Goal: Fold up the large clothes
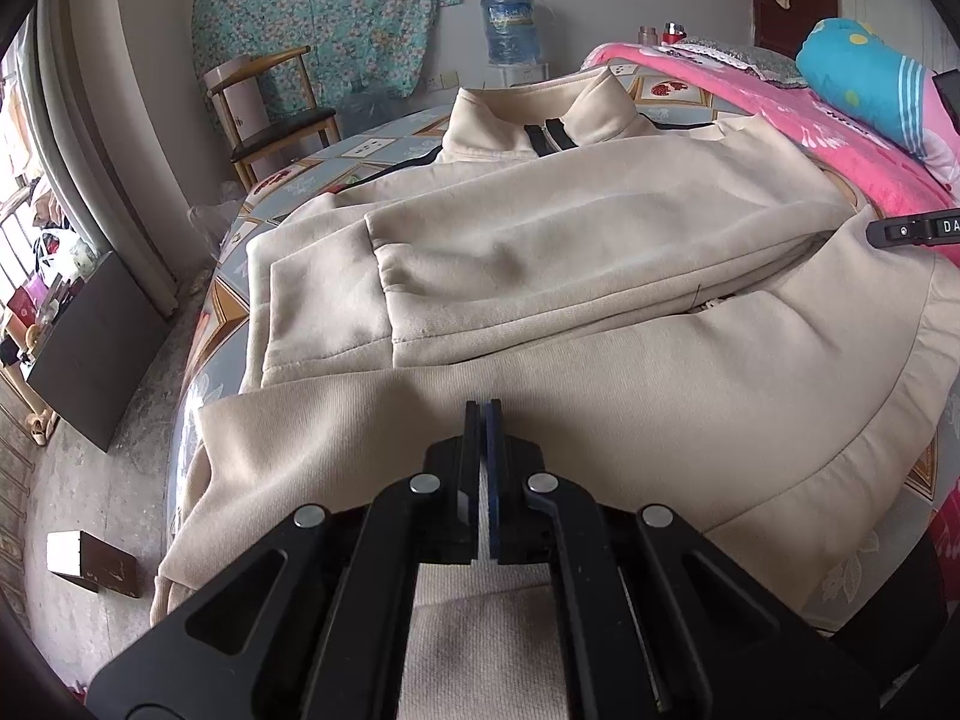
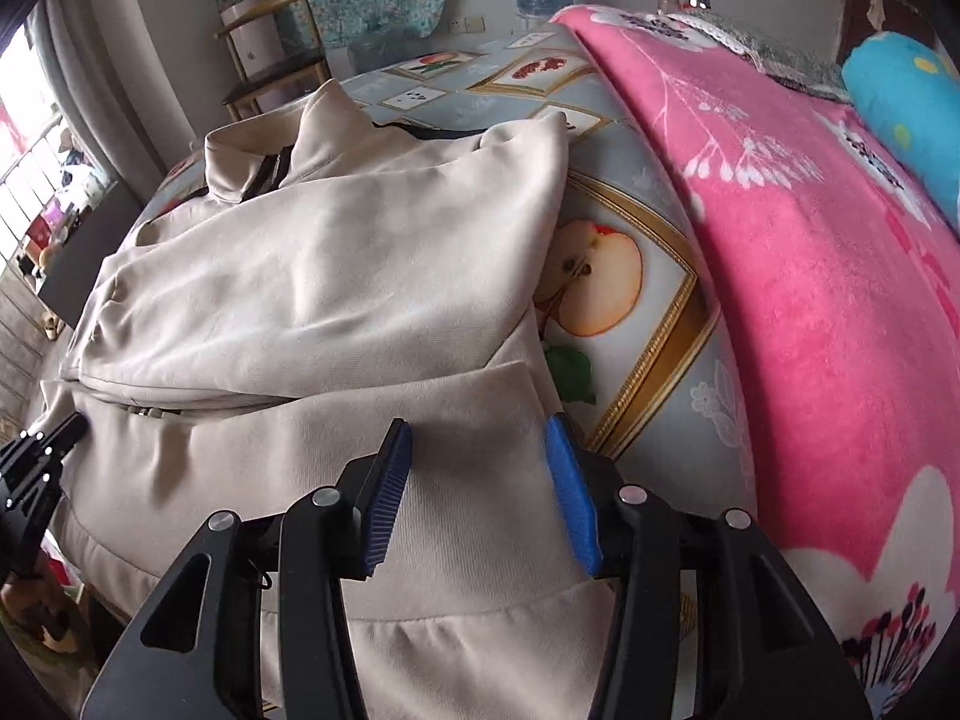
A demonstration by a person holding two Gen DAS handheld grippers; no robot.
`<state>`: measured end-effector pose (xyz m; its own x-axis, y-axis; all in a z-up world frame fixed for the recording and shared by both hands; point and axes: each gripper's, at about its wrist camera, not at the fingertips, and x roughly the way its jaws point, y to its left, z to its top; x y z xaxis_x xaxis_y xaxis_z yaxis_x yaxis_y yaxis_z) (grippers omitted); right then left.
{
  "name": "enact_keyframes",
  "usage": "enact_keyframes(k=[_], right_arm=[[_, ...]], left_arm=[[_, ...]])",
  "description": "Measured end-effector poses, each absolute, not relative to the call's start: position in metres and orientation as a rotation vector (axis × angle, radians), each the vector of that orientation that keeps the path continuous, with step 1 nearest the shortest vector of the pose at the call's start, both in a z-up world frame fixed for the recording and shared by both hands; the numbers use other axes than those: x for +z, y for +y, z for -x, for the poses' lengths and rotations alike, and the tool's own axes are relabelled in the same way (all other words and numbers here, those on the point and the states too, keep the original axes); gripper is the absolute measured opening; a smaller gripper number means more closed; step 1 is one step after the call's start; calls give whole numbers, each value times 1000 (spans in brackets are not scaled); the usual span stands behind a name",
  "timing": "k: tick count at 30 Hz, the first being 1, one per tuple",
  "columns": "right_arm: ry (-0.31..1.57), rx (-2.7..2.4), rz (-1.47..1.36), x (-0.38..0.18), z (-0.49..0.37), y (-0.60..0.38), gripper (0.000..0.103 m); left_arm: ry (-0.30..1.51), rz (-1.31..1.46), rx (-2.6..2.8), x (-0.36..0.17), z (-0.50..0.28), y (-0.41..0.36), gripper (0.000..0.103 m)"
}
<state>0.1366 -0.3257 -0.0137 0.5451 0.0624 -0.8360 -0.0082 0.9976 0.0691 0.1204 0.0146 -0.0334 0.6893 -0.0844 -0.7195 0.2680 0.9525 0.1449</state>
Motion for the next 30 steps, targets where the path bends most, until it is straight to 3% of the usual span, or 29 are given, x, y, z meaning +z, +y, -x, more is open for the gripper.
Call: enact_keyframes(k=[1,3,14,20,23,25,30], right_arm=[[999,61,-64,-13,-136,-323,13],[977,33,-4,-8,-132,-317,7],[860,-109,87,13,-129,-322,4],[891,-97,-47,7,-127,-346,4],[878,22,-62,19,-111,-329,12],[915,120,-48,18,-107,-310,42],[1054,194,35,-17,-123,-274,43]], left_arm=[[785,-251,-199,-33,-120,14,2],[782,-255,-198,-34,-120,14,2],[782,-251,-200,-33,-119,14,2],[782,-250,-198,-32,-119,15,2],[780,-251,-198,-32,-119,15,2],[778,-255,-198,-33,-118,14,2],[779,-253,-201,-33,-118,14,2]])
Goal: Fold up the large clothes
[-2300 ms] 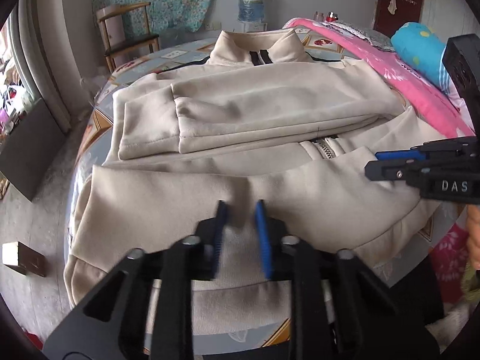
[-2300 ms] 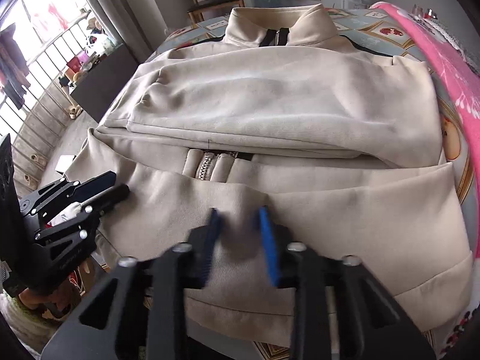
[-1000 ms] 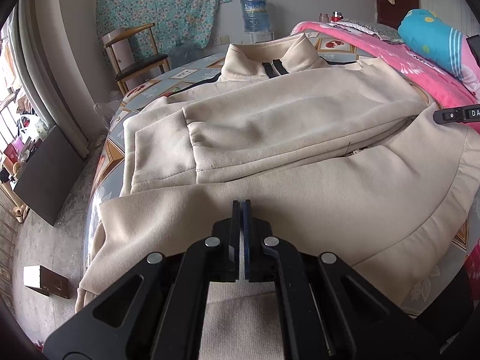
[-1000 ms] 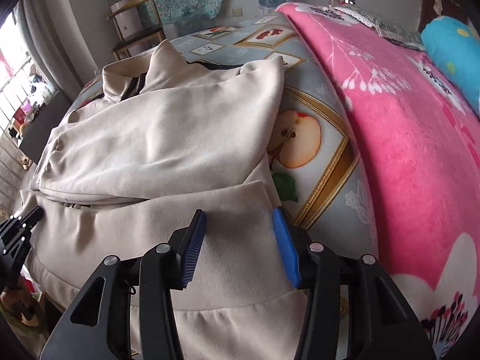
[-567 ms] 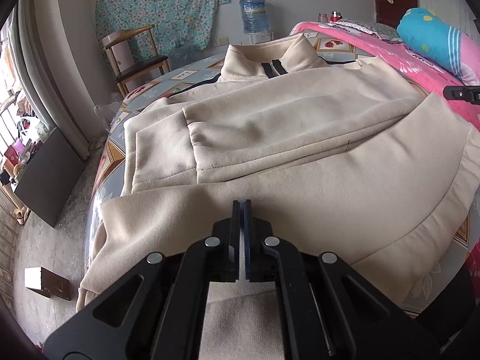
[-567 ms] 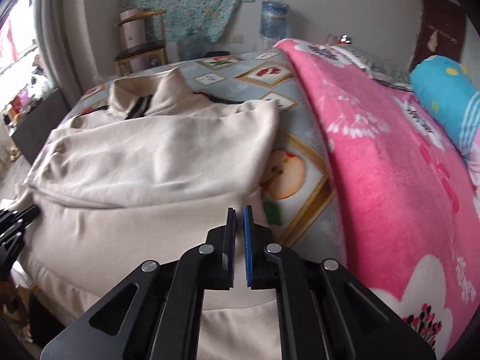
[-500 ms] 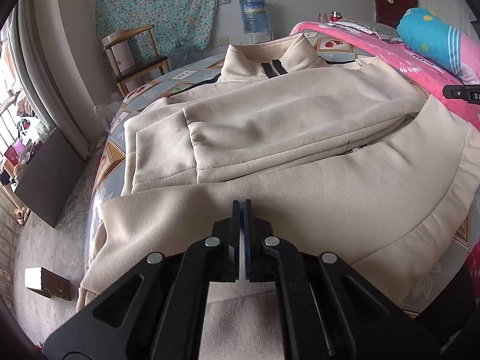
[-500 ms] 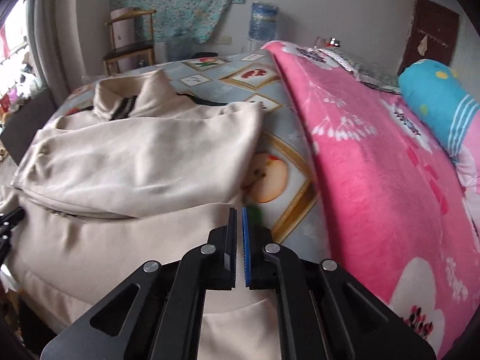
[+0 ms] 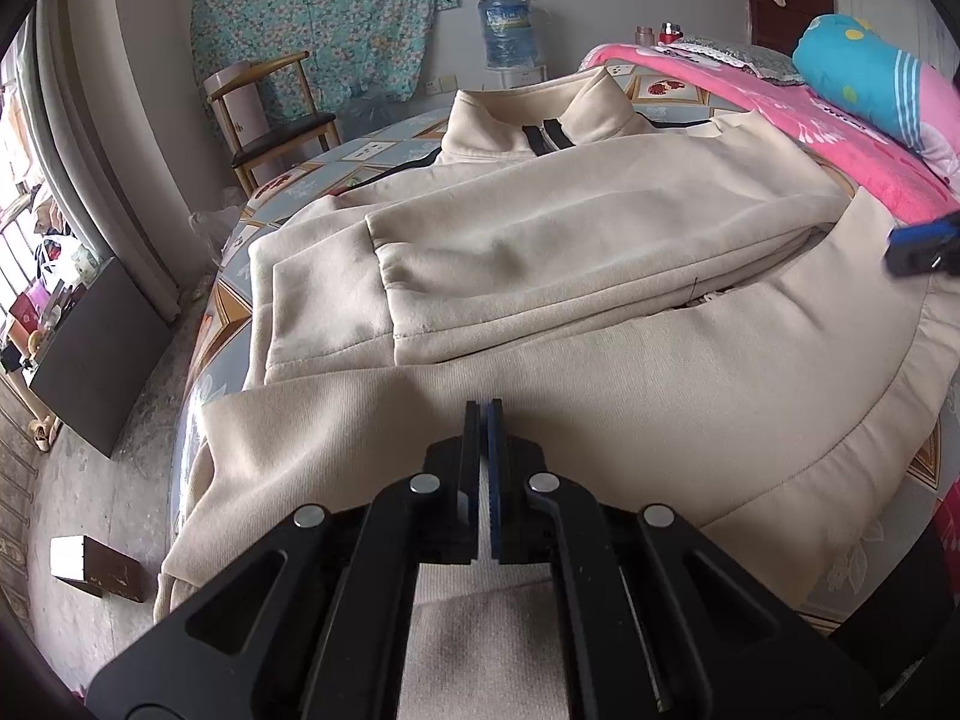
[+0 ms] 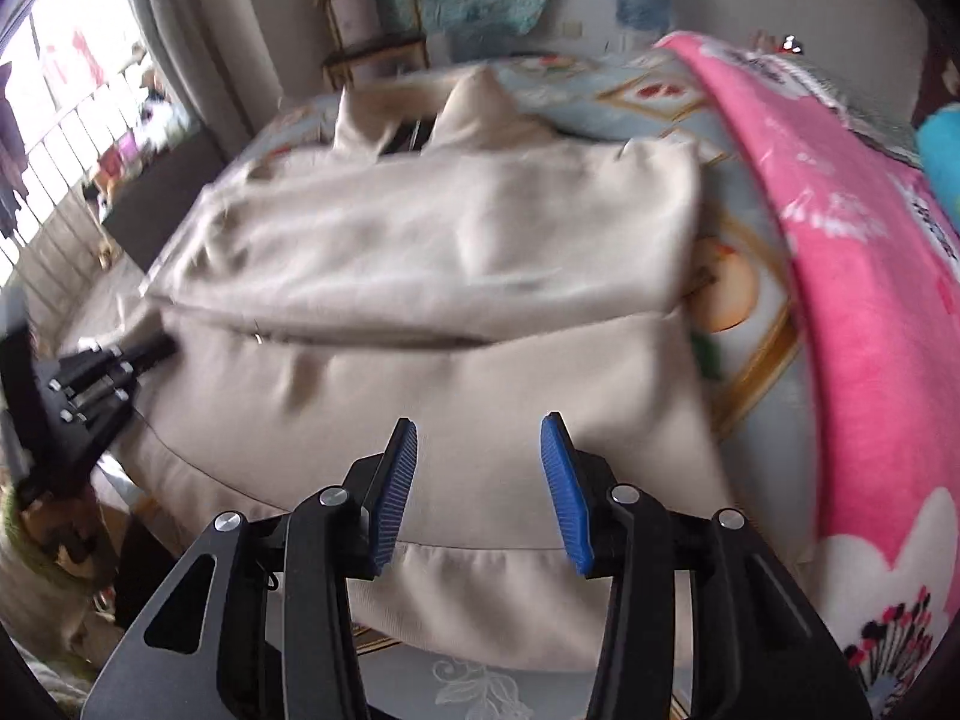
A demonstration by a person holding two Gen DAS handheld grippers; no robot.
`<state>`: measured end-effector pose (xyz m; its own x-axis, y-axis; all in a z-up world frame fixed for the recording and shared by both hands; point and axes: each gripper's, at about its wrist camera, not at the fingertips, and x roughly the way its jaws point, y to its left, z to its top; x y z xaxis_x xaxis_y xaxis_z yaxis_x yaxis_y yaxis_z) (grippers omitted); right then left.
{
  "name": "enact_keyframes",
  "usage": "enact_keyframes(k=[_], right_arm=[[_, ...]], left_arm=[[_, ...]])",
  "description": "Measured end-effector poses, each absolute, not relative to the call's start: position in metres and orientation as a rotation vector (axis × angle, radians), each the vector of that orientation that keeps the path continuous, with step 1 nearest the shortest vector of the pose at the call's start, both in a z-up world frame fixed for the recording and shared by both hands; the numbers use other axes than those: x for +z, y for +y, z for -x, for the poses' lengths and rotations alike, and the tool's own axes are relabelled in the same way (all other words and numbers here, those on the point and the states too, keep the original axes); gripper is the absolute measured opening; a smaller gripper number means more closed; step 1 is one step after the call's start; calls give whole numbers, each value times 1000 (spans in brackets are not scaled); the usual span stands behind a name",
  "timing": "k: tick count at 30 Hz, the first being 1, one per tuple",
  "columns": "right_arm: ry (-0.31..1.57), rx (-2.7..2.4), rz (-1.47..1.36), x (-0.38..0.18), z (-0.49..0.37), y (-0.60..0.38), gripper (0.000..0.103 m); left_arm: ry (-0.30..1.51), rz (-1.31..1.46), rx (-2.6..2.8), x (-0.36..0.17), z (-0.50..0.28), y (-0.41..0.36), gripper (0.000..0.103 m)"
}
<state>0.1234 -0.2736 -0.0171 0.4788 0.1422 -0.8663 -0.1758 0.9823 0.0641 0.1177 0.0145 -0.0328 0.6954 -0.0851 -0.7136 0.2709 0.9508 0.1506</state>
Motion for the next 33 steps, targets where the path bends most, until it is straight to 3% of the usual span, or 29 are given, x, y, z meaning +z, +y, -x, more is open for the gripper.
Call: enact_keyframes(k=[2,4,5,13,19,33], right_arm=[[1033,183,-20,-23,-135,-279,42],[1021,136,-58,-20,-146,-286,29],[1011,96,-79,-16,-149,-288,28],[949,383,-45,17,-116,-212,28],[1020,534,92,-22,-123,-135,28],[1022,537,53,-32,-130,-135,25]], left_arm=[[776,-241,-209,-33,-117,16,2],[775,-231,-217,-33,-117,17,2],[775,-225,-221,-33,-117,18,2],[772,-172,-236,-34,-117,26,4],[775,-144,-250,-34,-119,29,4],[817,-82,-44,-29,-92,122,2]])
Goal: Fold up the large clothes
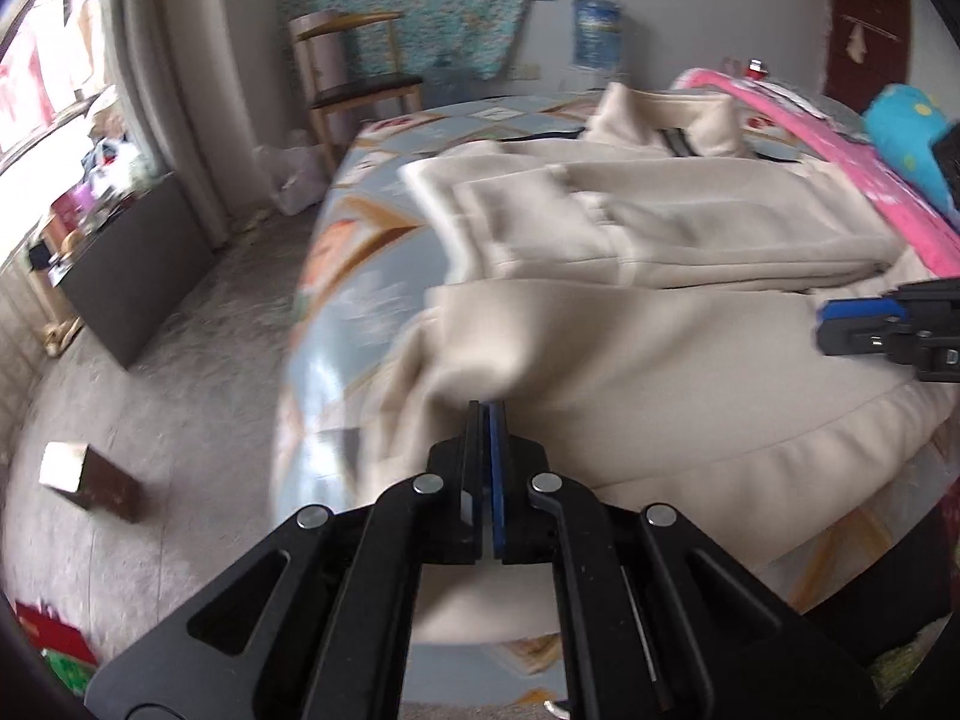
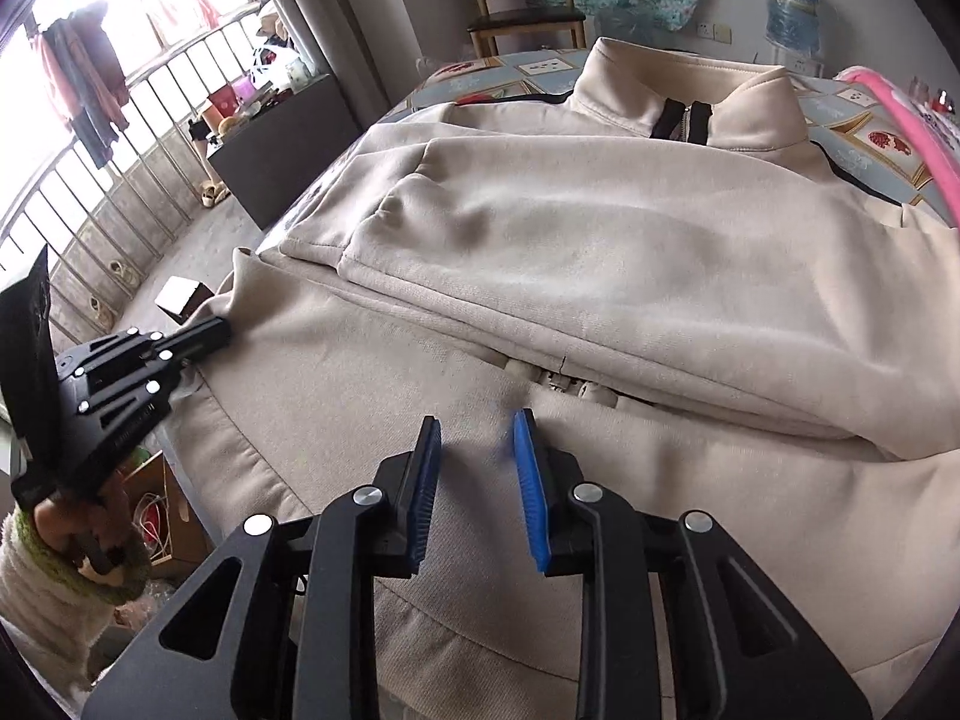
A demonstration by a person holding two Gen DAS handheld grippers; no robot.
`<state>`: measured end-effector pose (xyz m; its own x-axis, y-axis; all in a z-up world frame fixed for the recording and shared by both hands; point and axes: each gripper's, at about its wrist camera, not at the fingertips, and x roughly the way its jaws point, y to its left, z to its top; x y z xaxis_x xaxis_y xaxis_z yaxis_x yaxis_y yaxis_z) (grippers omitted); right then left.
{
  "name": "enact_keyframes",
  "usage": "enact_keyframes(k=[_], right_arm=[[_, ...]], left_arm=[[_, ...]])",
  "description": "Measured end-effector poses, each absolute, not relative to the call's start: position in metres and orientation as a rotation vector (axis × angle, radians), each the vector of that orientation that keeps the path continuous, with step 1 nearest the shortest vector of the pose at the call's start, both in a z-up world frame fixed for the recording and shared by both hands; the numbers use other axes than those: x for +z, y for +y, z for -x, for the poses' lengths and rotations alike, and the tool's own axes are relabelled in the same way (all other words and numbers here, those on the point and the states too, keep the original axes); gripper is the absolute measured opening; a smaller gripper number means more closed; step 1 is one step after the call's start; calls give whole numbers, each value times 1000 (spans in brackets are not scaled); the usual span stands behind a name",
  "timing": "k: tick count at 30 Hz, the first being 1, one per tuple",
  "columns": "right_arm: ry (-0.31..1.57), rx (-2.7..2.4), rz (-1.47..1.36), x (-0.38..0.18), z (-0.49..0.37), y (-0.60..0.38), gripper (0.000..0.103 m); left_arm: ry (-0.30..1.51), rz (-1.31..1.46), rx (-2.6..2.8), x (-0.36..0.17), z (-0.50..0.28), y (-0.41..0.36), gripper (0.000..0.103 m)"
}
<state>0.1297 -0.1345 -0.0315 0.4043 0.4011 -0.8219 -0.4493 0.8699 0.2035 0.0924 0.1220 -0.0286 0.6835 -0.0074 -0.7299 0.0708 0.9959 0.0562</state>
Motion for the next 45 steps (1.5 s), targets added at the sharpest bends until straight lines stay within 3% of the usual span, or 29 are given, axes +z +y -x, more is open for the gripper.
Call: enact_keyframes(k=[8,13,18,26,30,36,45], right_arm=[[1027,536,54,-32,-133,-135,25],[1027,529,62,-32,-133,-133,25],[1028,523,77,-31,-132,-132,25],[1026,536,58,-32,-133,-134,25],[1028,543,50,-32,-134,-136,25],[1031,540,40,-32,-134,-137,25],[1035,521,-12,-21,-132,-154,26]], left_arm=[[766,25,74,-2,-84,172,2],[755,60,-168,2,-87,138,2],[846,-6,-186,-33,-120,107,2],[774,-86,106,-23,-125,150,2],[750,32,117,-7,-111,173,2],[716,60,-184,9,-94,112,4],[815,-65,-316,-34,-114,18,5]])
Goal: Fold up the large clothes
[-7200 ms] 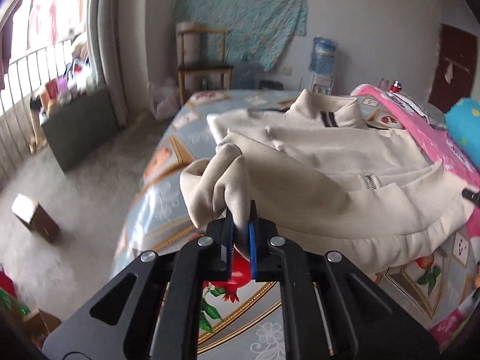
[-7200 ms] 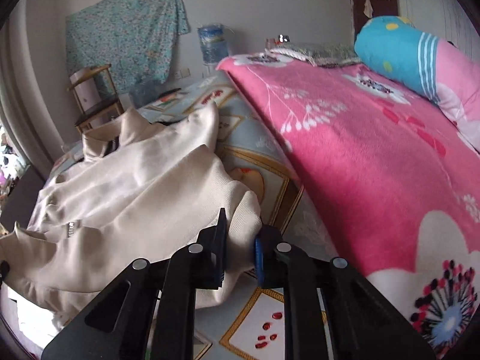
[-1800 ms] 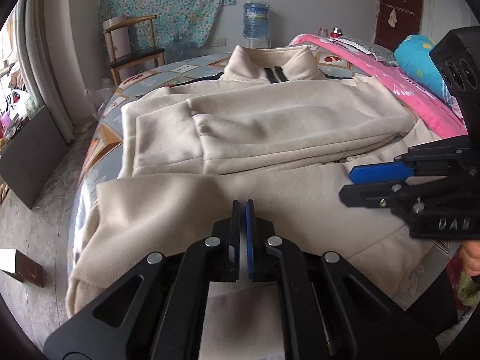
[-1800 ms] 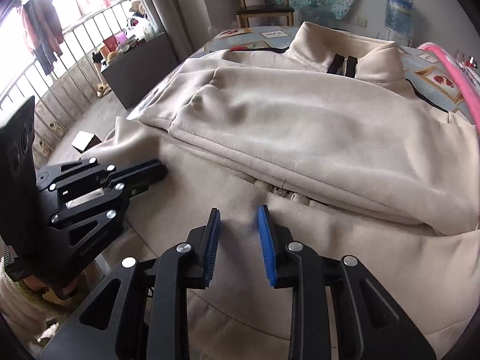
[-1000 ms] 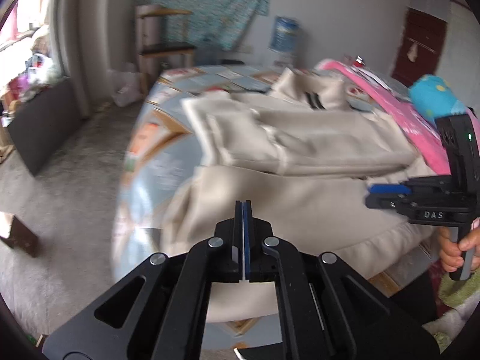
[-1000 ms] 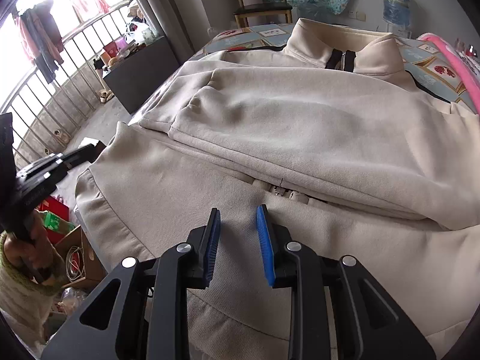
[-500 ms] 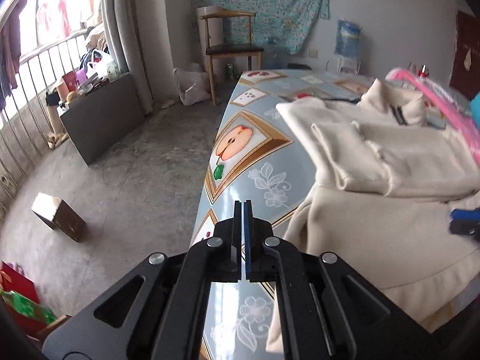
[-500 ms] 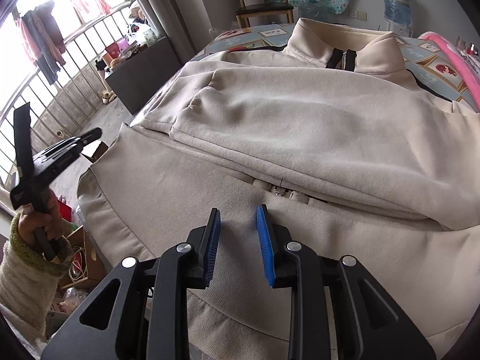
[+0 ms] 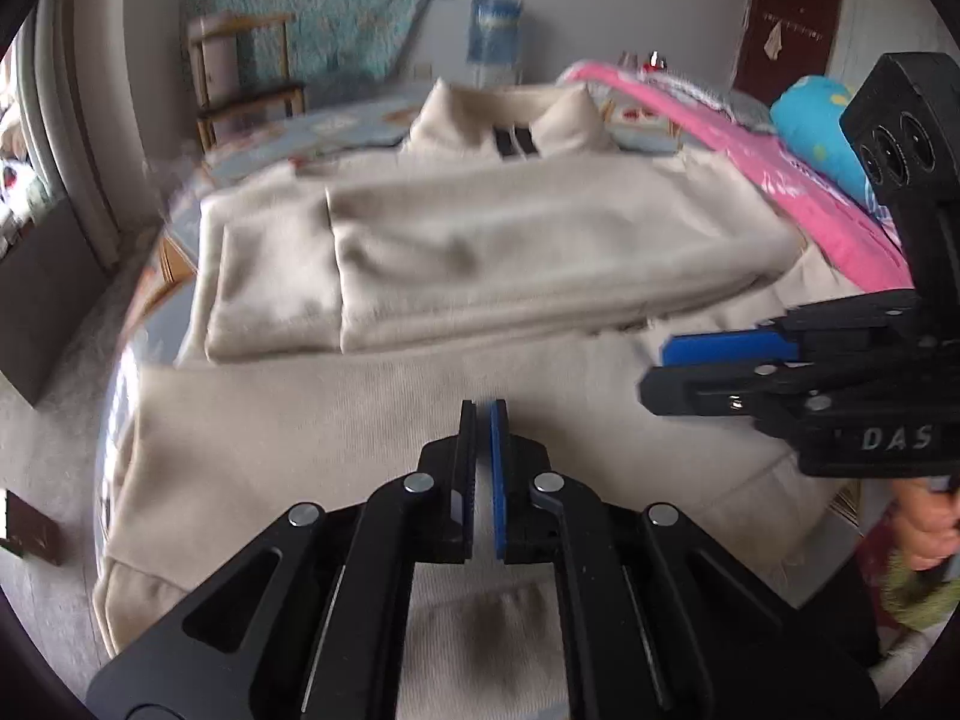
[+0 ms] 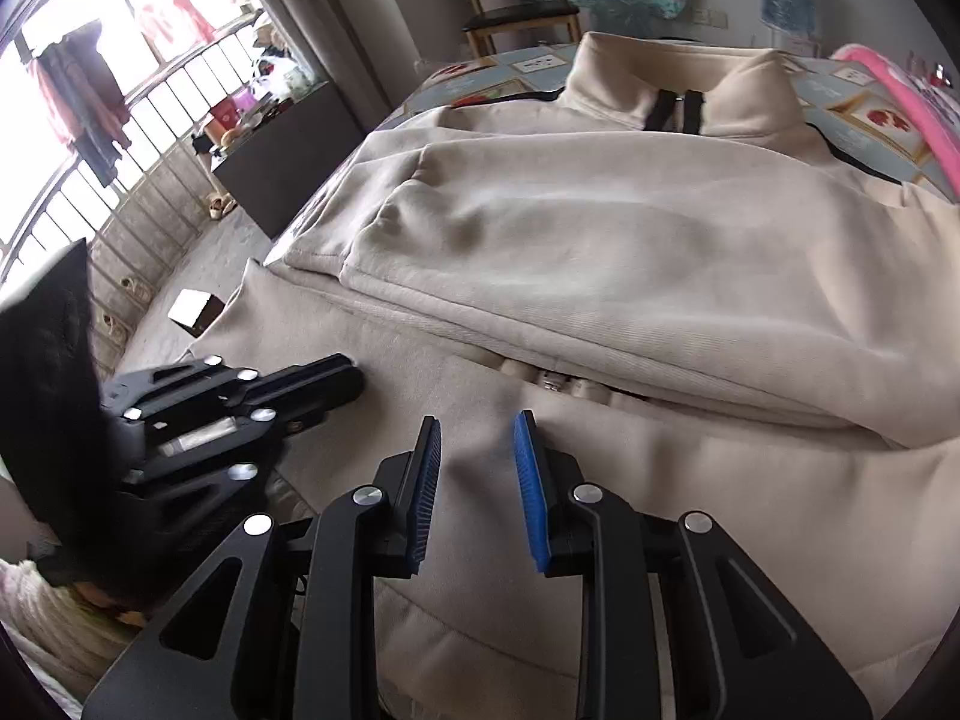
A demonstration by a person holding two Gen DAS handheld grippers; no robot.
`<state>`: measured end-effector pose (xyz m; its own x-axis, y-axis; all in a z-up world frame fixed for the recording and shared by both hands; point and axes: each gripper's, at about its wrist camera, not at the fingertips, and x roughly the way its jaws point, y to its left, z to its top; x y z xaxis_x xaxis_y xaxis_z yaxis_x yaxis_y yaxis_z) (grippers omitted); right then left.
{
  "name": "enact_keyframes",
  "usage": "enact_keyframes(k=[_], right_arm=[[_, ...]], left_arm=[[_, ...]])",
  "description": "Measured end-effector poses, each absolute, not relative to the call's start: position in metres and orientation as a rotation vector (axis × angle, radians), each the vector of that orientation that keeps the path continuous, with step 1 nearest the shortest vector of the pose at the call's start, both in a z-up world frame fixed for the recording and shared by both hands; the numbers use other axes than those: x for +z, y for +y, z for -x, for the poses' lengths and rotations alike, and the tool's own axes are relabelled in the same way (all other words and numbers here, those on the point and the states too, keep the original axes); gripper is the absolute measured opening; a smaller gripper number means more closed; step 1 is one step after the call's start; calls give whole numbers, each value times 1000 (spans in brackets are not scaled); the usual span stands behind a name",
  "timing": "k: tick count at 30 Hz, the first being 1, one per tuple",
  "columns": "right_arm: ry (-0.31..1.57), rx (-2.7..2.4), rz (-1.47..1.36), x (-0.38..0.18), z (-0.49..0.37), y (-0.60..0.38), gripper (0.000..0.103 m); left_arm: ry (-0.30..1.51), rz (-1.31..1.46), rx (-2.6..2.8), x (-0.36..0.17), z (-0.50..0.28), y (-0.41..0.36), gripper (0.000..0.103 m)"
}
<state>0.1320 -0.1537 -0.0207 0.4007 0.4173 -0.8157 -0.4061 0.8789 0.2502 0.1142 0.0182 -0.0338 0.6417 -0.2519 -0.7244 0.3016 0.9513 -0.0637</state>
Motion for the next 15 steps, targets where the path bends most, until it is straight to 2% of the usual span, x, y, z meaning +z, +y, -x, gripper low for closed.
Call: enact_keyframes(k=[3,6,13,15], right_arm=[[1044,500,-53,-14,-127,-173,28],[1113,478,-104,-21,-130,-188,39],[1087,423,17,-28,-134,-169,38],[1062,389,103,-28,-134,-159,34]], left_arm=[[824,-42,-322,-36,-114,19,5],[818,-32,-333,-38,-113,21,5],[815,-43,-327,-35,-115,23,5],[819,-37,-332,-33,-115,23,5]])
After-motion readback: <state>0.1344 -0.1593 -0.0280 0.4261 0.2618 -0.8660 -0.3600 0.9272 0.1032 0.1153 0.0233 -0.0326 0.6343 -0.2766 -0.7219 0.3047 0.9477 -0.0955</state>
